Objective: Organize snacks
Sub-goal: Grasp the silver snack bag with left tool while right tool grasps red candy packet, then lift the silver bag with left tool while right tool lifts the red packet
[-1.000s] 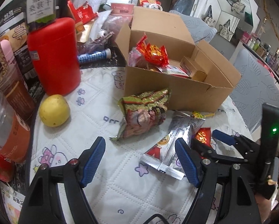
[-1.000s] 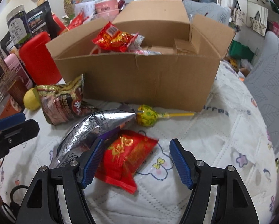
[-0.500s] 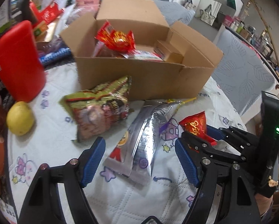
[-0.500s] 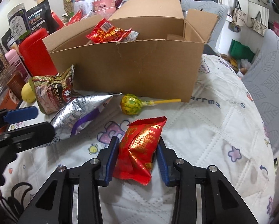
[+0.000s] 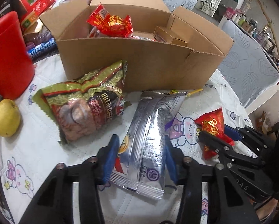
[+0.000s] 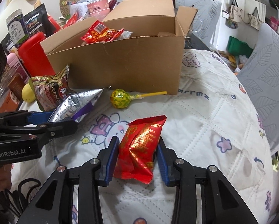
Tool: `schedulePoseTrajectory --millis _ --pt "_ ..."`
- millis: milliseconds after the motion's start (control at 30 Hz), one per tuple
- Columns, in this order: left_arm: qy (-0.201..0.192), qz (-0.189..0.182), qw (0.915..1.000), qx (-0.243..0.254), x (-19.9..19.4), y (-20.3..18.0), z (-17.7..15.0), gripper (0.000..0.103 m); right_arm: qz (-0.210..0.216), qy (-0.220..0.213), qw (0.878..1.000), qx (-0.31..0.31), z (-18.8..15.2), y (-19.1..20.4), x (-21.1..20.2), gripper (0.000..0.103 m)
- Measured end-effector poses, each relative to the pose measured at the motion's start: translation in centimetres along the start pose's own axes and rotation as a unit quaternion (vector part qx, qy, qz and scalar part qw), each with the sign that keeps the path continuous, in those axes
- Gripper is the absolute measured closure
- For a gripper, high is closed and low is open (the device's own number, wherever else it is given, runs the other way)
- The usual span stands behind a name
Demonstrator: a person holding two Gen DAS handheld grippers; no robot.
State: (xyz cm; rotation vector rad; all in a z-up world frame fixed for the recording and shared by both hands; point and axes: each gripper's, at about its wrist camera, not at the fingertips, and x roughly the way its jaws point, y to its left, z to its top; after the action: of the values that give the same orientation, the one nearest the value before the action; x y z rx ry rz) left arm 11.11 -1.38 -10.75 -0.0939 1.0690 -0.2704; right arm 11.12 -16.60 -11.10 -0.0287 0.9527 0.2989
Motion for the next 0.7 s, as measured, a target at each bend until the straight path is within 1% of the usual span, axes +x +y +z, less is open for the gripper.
schedulePoseTrajectory --millis 100,200,300,433,700 --pt "-0.003 0.006 1.0 0.002 -0.7 -0.3 -0.4 0.063 -0.005 -0.004 1.0 -0.001 -0.1 0.2 -0.3 0.065" --pt "-0.001 0.0 1.0 0.002 -1.2 -0.6 -1.1 0.063 -0.004 -0.007 1.0 0.001 -0.4 0.3 -0.8 0.067" --pt "0.004 -0.008 0.9999 0.005 -1.9 -1.0 -2.1 0.063 0.01 -0.011 1.0 0.004 -0.9 0.4 -1.5 0.068" --pt "0.005 -0.003 0.9999 0.013 -2.9 -1.7 -3.3 0.063 0.017 -0.02 1.0 -0.003 -1.8 0.4 -2.8 0.069" --pt "0.017 -0.006 0.9988 0.045 -4.0 -3.6 -5.5 0.063 0.018 -0.022 1.0 -0.003 -3.4 0.2 -4.5 0.074"
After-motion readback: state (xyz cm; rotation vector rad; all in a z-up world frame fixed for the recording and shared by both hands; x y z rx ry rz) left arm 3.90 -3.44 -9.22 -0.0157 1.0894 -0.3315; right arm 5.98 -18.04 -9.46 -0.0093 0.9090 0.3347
